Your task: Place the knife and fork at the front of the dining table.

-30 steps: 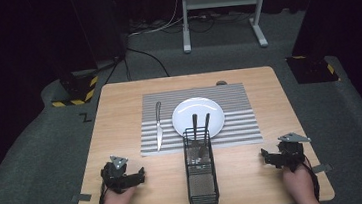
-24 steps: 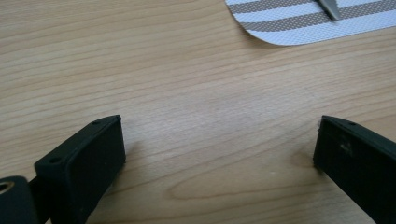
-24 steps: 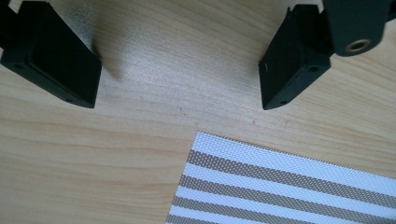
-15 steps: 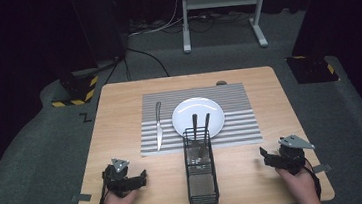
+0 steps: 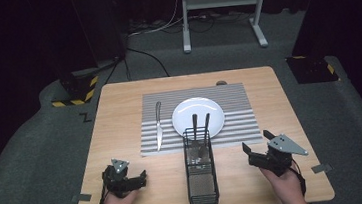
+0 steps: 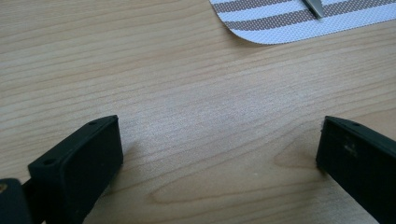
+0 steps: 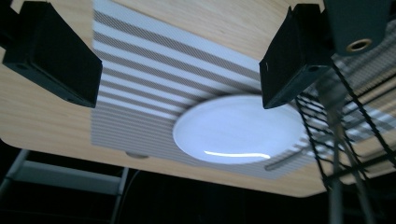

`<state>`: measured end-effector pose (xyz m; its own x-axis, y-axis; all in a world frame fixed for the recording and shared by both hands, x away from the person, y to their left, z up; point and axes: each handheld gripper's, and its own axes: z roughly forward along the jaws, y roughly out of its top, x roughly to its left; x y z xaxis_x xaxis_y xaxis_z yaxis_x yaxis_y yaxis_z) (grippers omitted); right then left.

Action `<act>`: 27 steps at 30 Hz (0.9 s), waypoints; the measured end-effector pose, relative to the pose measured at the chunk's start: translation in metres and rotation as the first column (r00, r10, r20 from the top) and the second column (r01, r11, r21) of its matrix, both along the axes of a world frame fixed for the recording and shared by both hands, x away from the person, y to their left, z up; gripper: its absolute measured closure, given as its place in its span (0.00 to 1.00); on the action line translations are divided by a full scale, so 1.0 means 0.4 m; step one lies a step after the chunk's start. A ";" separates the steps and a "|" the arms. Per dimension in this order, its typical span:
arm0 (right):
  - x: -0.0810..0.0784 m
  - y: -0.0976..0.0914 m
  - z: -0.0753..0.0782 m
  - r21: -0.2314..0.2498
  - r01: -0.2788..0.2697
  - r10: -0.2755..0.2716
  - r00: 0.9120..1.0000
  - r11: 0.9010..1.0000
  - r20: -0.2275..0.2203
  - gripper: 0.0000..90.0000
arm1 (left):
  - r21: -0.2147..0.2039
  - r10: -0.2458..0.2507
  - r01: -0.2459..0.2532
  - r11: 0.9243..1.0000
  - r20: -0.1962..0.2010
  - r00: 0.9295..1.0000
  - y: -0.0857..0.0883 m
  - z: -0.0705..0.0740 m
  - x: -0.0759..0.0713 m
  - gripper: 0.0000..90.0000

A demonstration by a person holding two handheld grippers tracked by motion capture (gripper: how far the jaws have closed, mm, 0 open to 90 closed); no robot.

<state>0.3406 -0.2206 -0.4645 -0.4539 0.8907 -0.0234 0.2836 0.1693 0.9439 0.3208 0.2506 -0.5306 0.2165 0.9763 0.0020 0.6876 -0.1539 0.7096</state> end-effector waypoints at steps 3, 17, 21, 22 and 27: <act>0.002 0.028 0.017 0.021 -0.028 0.028 0.999 0.999 0.022 0.15 | 0.000 0.001 -0.001 1.000 0.000 1.000 0.000 0.000 0.000 0.01; 0.032 0.189 0.092 0.127 -0.125 0.109 0.986 0.984 0.127 0.45 | 0.000 -0.001 0.001 1.000 0.000 1.000 0.000 0.000 0.000 0.01; 0.042 0.233 0.098 0.106 -0.128 0.111 0.981 0.986 0.157 0.68 | -0.004 -0.004 0.004 1.000 -0.001 1.000 0.000 0.000 0.000 0.00; 0.046 0.243 0.098 0.101 -0.127 0.110 0.981 0.987 0.160 0.72 | -0.003 -0.006 0.006 1.000 -0.001 1.000 0.001 0.000 0.001 0.00; 0.063 0.280 0.098 0.103 -0.119 0.104 0.984 0.988 0.143 0.79 | -0.003 -0.007 0.007 1.000 -0.001 1.000 0.001 0.000 0.001 0.00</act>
<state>0.3658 -0.1084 -0.4254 -0.5497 0.8354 0.0038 0.1363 0.0852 0.9870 0.3212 0.2509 -0.5307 0.2229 0.9748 -0.0010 0.6872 -0.1564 0.7094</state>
